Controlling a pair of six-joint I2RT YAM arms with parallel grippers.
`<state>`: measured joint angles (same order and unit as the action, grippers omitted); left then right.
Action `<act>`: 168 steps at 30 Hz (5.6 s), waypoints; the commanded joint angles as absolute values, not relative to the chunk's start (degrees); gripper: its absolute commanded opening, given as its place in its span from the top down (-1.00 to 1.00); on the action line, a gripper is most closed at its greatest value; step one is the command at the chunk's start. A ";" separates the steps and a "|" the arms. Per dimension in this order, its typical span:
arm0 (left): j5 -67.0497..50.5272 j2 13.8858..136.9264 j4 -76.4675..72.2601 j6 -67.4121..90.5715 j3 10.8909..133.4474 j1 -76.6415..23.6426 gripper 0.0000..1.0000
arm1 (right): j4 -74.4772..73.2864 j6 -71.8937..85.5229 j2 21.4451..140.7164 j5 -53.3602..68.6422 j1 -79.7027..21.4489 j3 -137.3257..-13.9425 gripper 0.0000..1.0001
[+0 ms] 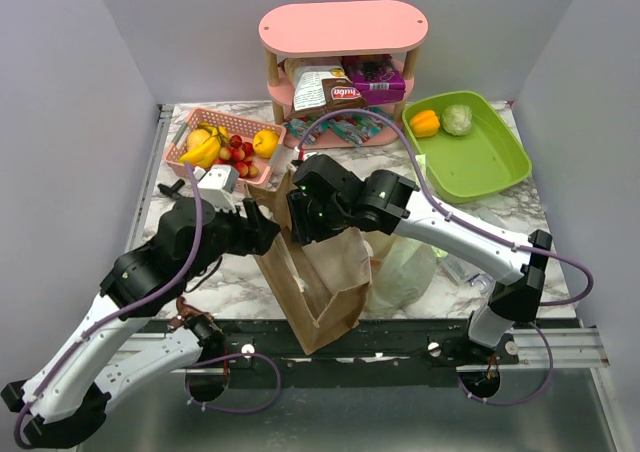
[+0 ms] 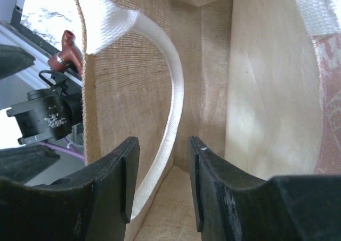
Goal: Place the food into the grocery bag and tie it
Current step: Adjust the grocery bag at the center of the board, then pick up the snack from the shelf, then place the snack in the grocery bag.
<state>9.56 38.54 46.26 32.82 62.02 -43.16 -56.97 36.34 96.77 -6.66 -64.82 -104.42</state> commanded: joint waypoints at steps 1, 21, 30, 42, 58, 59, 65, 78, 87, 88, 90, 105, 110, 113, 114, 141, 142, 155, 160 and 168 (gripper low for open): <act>7.79 40.97 52.26 34.98 65.26 -44.21 -0.31 | -57.52 35.51 96.95 -10.75 -65.13 -103.96 0.03; 3.48 54.31 65.21 34.98 70.71 -46.14 0.06 | -61.49 31.28 89.69 -27.34 -65.06 -108.59 -0.28; 5.03 49.34 67.15 37.32 68.89 -46.16 1.00 | -54.13 36.14 88.25 -35.96 -61.98 -106.74 -0.59; 4.26 38.31 59.54 41.28 59.64 -46.19 1.00 | -35.27 45.07 88.69 -20.35 -43.83 -100.07 -1.00; 4.46 28.01 56.56 40.96 53.25 -46.20 1.00 | -17.63 59.43 98.16 -10.20 -35.16 -95.25 -1.00; 4.46 27.59 56.56 41.01 53.02 -46.17 1.00 | -17.08 60.00 98.83 -10.10 -34.93 -95.35 -1.00; 3.96 25.81 55.96 41.57 51.45 -46.14 1.00 | -12.08 62.47 101.57 -11.63 -32.94 -94.45 -1.00; 4.27 24.15 56.44 41.48 50.73 -46.19 1.00 | -2.43 69.78 108.54 -5.01 -29.00 -95.17 -0.89; 4.13 24.23 56.87 41.47 51.41 -46.16 1.00 | -2.55 68.47 113.30 -4.13 -28.69 -101.58 -0.43; 4.17 24.10 56.87 41.48 51.50 -46.21 1.00 | -2.57 68.40 113.74 -4.00 -28.63 -102.07 -0.32; 4.22 24.11 56.95 41.52 51.65 -46.20 1.00 | -2.53 68.17 114.50 -3.64 -28.50 -103.18 -0.02; 4.86 26.06 57.48 41.13 53.87 -46.17 1.00 | -2.93 66.17 112.89 4.74 -28.26 -102.69 0.97; 5.52 26.82 58.01 40.87 54.99 -46.16 1.00 | -3.60 65.51 109.12 7.88 -28.30 -99.14 0.99; 5.95 27.01 58.01 40.62 55.27 -46.17 1.00 | -5.41 64.63 106.57 8.93 -28.30 -97.72 0.99; 6.10 27.18 58.01 40.47 55.39 -46.21 1.00 | -5.63 64.43 105.39 9.22 -28.30 -96.88 0.99; 11.90 28.39 58.67 33.58 57.13 -46.15 1.00 | -19.82 50.30 87.37 29.23 -28.28 -102.37 0.99; 11.95 28.27 58.58 33.34 57.13 -46.19 1.00 | -19.74 50.10 87.34 31.02 -28.30 -102.74 0.99; 11.61 27.91 57.03 31.63 55.47 -46.21 1.00 | -22.42 45.19 93.05 58.06 -29.12 -117.90 0.99; 11.85 27.20 56.78 31.55 55.20 -46.21 1.00 | -18.71 45.38 91.49 63.42 -31.35 -114.26 0.99; 12.16 27.11 56.34 30.82 55.37 -46.22 1.00 | -26.24 37.23 89.56 66.07 -35.79 -115.47 0.99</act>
<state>10.09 27.79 59.09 32.45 55.27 -45.89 -24.71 41.82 92.14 60.97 -34.15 -114.28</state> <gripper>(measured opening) 0.015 0.066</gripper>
